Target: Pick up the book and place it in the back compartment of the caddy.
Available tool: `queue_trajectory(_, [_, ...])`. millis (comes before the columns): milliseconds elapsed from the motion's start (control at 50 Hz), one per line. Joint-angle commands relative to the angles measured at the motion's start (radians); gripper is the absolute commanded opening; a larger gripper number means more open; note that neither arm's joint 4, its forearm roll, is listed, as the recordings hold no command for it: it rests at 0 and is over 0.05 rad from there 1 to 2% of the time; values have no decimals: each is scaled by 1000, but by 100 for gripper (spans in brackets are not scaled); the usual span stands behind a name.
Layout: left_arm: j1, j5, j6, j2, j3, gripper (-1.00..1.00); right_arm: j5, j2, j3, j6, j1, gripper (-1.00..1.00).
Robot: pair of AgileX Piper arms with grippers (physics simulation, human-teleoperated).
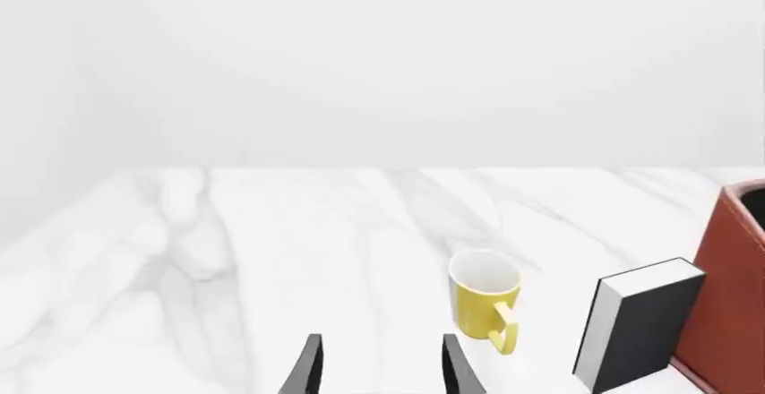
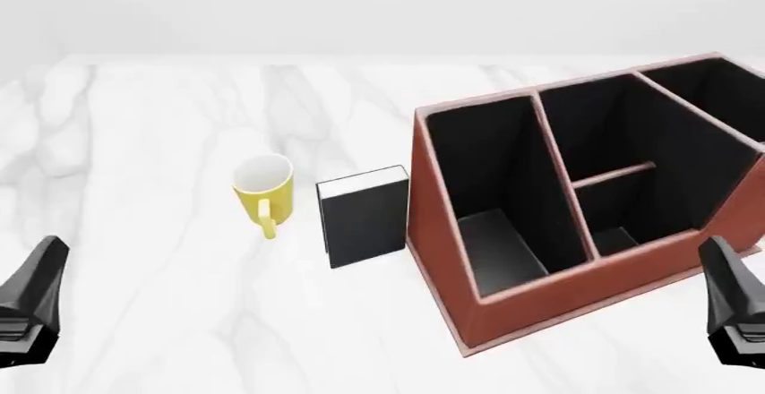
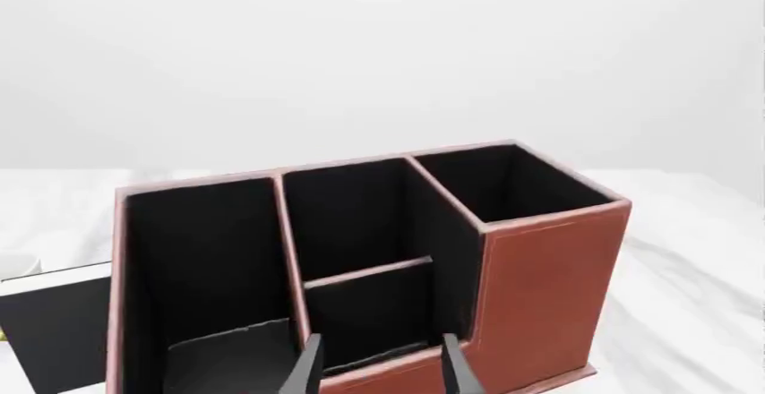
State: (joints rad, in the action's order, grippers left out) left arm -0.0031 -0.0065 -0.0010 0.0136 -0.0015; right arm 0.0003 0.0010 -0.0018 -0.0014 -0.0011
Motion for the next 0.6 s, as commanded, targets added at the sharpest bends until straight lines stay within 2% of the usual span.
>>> queue_trajectory(20, [-27, -40, -19, 63, -4, 100, -2, 0, -2, -1, -5, 100])
queue_trajectory(40, [-64, -12, -93, -12, -12, 100, -2, 0, -2, -3, -4, 100])
queue_trajectory(60, [-64, -10, -93, -13, -12, 100, -2, 0, -2, -3, -4, 100])
queue_trajectory(80, [-56, -33, -103, 70, -13, 100, -7, 0, -2, -10, -1, 100])
queue_trajectory(100, [-57, -39, -115, 80, -17, 100, -5, 0, -2, -9, 1, 100])
queue_trajectory(180, [-74, -22, -81, 91, -51, 100, -8, 0, -1, -16, 3, 100])
queue_trajectory(200, [-103, -29, -70, 120, -65, 100, -9, 0, -1, -18, 4, 100])
queue_trajectory(240, [-131, -33, -81, 164, -101, 100, -9, -1, -1, -21, 4, 100])
queue_trajectory(340, [-271, 12, -27, 331, -271, 100, -14, -1, -1, -32, 11, 100])
queue_trajectory(380, [-284, -13, -10, 416, -326, 100, -18, -1, -1, -38, 12, 100])
queue_trajectory(400, [-306, 10, -20, 439, -361, 100, -20, -1, -1, -40, 12, 100])
queue_trajectory(440, [-343, 43, 5, 516, -443, 100, -20, -1, -1, -39, 13, 100])
queue_trajectory(520, [-438, 136, 102, 652, -608, 100, -22, -1, -1, -38, 13, 100])
queue_trajectory(540, [-438, 137, 102, 652, -609, 100, -22, -1, -1, -38, 13, 100])
queue_trajectory(600, [-505, 229, 126, 733, -742, 100, -21, -1, -1, -36, 12, 100])
